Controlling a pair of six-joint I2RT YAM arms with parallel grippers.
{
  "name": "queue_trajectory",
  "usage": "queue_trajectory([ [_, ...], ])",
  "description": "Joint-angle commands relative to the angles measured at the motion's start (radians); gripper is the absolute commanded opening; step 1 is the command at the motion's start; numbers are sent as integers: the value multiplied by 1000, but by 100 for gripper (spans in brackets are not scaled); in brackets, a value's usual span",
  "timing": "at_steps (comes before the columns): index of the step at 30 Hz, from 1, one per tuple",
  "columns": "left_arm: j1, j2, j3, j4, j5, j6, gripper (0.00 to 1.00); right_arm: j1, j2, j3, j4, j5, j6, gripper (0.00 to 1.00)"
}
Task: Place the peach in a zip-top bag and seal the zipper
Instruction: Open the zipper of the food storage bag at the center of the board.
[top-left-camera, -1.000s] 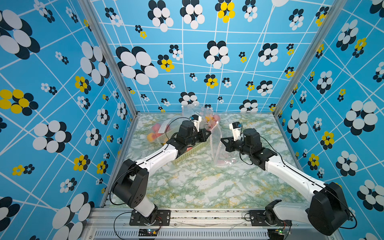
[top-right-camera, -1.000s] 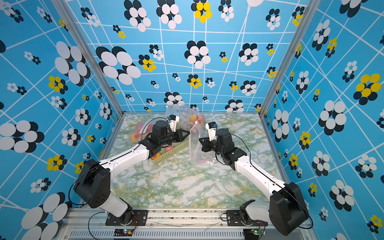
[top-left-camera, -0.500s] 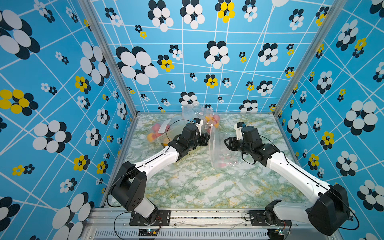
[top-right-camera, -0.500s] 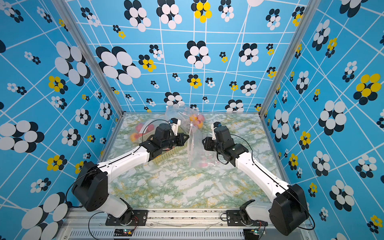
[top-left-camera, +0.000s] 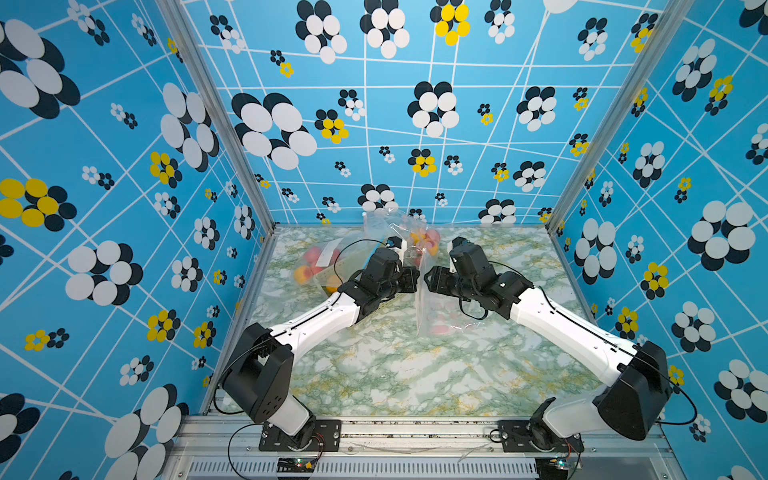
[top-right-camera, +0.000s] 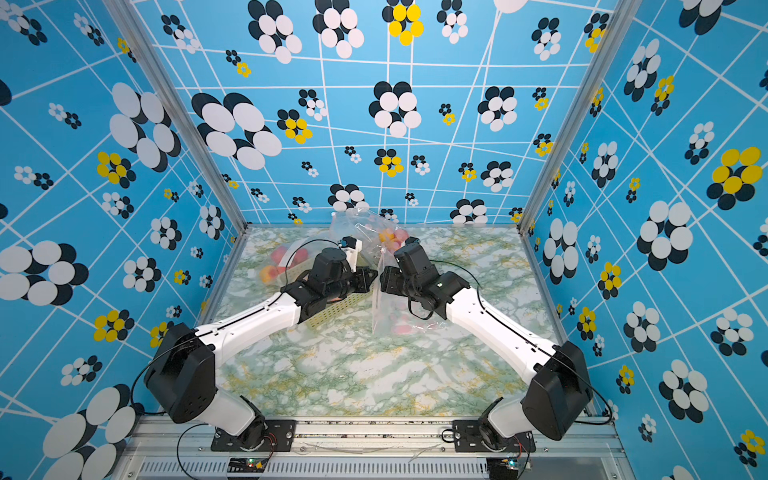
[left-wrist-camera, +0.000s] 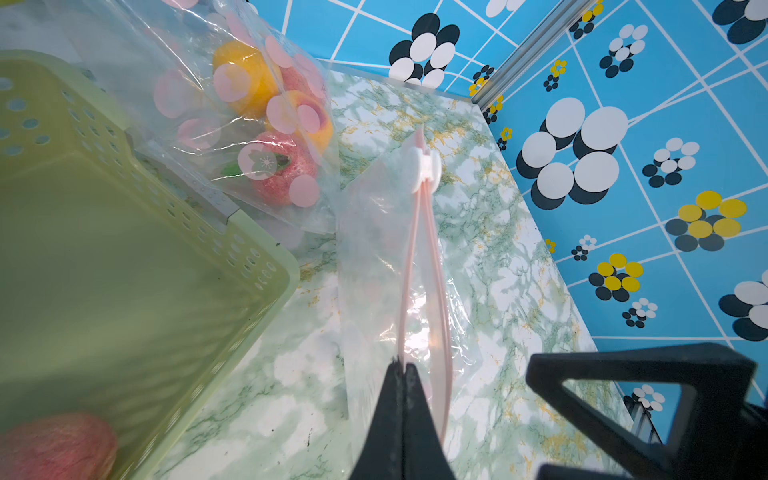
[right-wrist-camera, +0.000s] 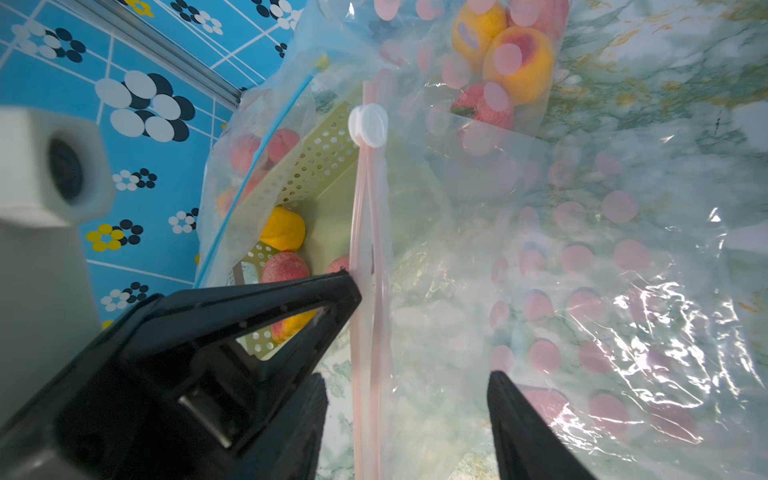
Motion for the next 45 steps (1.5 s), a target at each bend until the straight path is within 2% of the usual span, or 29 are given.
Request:
queue_trajectory([
  [1,-7,-4,24,-11,-17,-5,0,20,43,36,-66,67,7,66],
  [7,-9,-8,15,-6,-13,-9,0,21,95,95,-58,91,4,67],
  [14,-10,-9,15,-4,-6,-7,0,21,170,187,-103,173,7,66],
  [25,-12,-15,17,-6,-13,-1,0,21,238,229,-180,233,2,56],
  [38,-14,-32,16,-6,-95,4,0,31,244,192,-252,187,16,35],
  [42,-14,-37,14,-8,-107,3,0,32,234,143,-215,158,34,24],
  [45,-13,-43,12,-28,-128,22,0,33,209,143,-252,203,20,8],
])
